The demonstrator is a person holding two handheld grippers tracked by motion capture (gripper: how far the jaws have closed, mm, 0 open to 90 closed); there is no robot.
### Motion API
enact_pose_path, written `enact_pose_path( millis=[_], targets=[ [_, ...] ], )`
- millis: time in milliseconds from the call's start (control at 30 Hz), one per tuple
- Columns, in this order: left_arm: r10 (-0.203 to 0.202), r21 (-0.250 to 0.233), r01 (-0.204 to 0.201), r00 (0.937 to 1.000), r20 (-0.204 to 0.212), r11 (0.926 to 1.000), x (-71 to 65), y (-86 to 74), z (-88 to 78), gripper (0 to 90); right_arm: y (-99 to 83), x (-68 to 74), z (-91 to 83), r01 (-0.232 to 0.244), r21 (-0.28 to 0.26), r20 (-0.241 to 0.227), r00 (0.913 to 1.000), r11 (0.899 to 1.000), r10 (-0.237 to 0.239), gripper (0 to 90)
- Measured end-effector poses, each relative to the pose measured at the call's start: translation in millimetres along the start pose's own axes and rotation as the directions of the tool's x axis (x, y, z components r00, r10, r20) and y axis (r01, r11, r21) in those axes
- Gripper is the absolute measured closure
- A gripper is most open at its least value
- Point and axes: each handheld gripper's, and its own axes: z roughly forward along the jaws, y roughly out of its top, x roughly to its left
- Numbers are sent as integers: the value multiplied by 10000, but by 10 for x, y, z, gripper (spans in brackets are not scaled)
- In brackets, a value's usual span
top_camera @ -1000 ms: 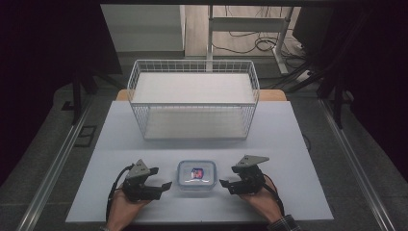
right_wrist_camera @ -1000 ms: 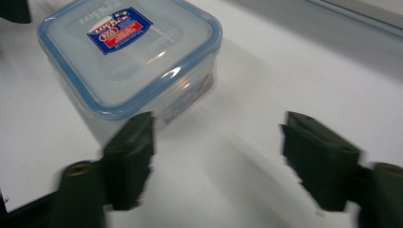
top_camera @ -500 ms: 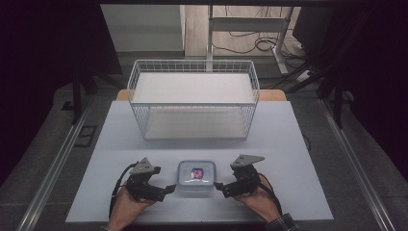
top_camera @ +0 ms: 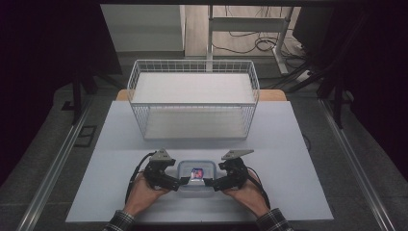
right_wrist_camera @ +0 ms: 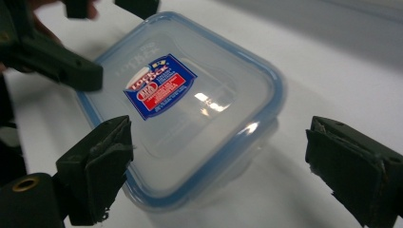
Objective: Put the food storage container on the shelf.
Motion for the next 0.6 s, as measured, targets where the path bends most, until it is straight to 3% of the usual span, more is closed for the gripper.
enact_pose_path(
  millis=[67, 100, 133, 200, 267, 300, 333, 400, 433, 533, 600],
  targets=[
    [-94, 43, 94, 9998, 179, 9999, 5, -7, 9, 59, 1, -15, 24, -161, 50, -221, 9996, 9999, 162, 79],
    [-308, 151, 299, 9978, 584, 9994, 4, -22, 29, 66, -4, -42, 62, -508, 131, -625, 9967, 9986, 515, 89],
    [-256, 176, 243, 9969, 747, 9995, -5, -29, 33, 79, -8, -47, 72, -597, 190, -777, 9951, 9980, 610, 94],
    [-38, 140, 31, 9986, 526, 9999, -89, -38, 42, 90, -23, -39, 94, -689, 357, -1111, 9912, 9970, 725, 95],
    [78, 147, -83, 9994, 335, 9999, -128, -39, 34, 82, -26, -20, 97, -570, 411, -1056, 9925, 9975, 611, 89],
    [250, 38, -250, 9997, 52, 9997, -181, -50, -11, 111, -18, 23, 68, -318, 441, -845, 9958, 9985, 355, 125],
    [250, 38, -250, 9997, 52, 9997, -181, -50, -11, 146, -18, 23, 68, -318, 441, -845, 9958, 9985, 355, 125],
    [28, -82, -27, 9999, 116, 10000, -187, -70, -67, 199, -19, 49, -14, -77, 363, -753, 9971, 9993, 104, 207],
    [-325, -148, 329, 9991, 267, 9993, -173, -104, -109, 221, -27, 53, -35, -83, 408, -812, 9966, 9991, 116, 253],
    [-612, -241, 623, 9972, 424, 9978, -156, -139, -151, 270, -58, 55, -79, -195, 350, -936, 9954, 9992, 227, 324],
    [-883, -218, 900, 9936, 703, 9957, -140, -177, -176, 305, -78, 59, -114, -31, 347, -972, 9952, 9994, 65, 345]
  ],
)
